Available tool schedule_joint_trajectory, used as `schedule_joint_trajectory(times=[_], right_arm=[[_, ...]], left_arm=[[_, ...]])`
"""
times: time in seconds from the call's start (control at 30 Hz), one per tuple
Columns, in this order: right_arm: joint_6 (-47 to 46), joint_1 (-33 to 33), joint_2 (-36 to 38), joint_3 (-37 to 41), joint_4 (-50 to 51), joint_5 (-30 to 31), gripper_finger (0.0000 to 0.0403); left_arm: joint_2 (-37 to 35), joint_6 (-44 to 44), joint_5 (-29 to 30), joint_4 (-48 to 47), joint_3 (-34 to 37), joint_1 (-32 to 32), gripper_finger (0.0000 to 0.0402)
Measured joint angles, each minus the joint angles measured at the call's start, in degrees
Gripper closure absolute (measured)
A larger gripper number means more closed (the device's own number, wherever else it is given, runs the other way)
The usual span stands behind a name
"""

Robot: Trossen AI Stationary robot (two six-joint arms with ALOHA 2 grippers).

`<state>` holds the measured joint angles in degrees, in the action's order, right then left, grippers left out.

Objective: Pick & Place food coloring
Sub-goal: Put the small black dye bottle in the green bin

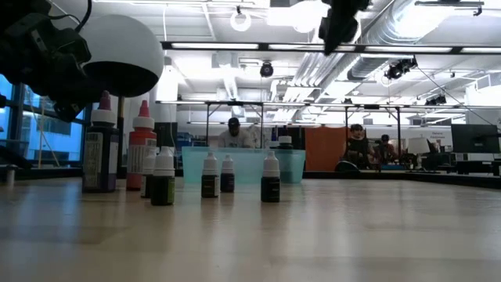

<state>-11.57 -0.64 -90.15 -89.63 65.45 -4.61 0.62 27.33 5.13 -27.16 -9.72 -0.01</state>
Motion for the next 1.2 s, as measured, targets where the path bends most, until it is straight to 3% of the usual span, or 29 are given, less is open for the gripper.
schedule_joint_trajectory(times=[0.13, 0.3, 0.53, 0.7, 0.93, 1.2], right_arm=[[-5.9, 5.0, 0.0, 9.1, -9.3, 0.2, 0.0263], [-10.6, 10.6, 0.0, 21.7, -29.5, 2.0, 0.0263], [-11.0, 15.4, 0.0, 36.3, -54.4, 8.3, 0.0263], [-11.5, 16.2, 0.0, 43.7, -67.7, 8.8, 0.0261], [-11.1, 16.1, -0.3, 49.4, -77.6, 8.6, 0.0227], [-4.1, 16.2, -5.3, 50.1, -83.5, 7.6, 0.0205]], left_arm=[[0.0, 0.0, 0.0, 0.0, 0.0, 0.0, 0.0401], [0.0, 0.0, 0.0, 0.0, 0.0, 0.0, 0.0401], [0.0, 0.0, 0.0, 0.0, 0.0, 0.0, 0.0401], [0.0, 0.0, 0.0, 0.0, 0.0, 0.0, 0.0401], [0.0, 0.0, 0.0, 0.0, 0.0, 0.0, 0.0401], [0.0, 0.0, 0.0, 0.0, 0.0, 0.0, 0.0401]])
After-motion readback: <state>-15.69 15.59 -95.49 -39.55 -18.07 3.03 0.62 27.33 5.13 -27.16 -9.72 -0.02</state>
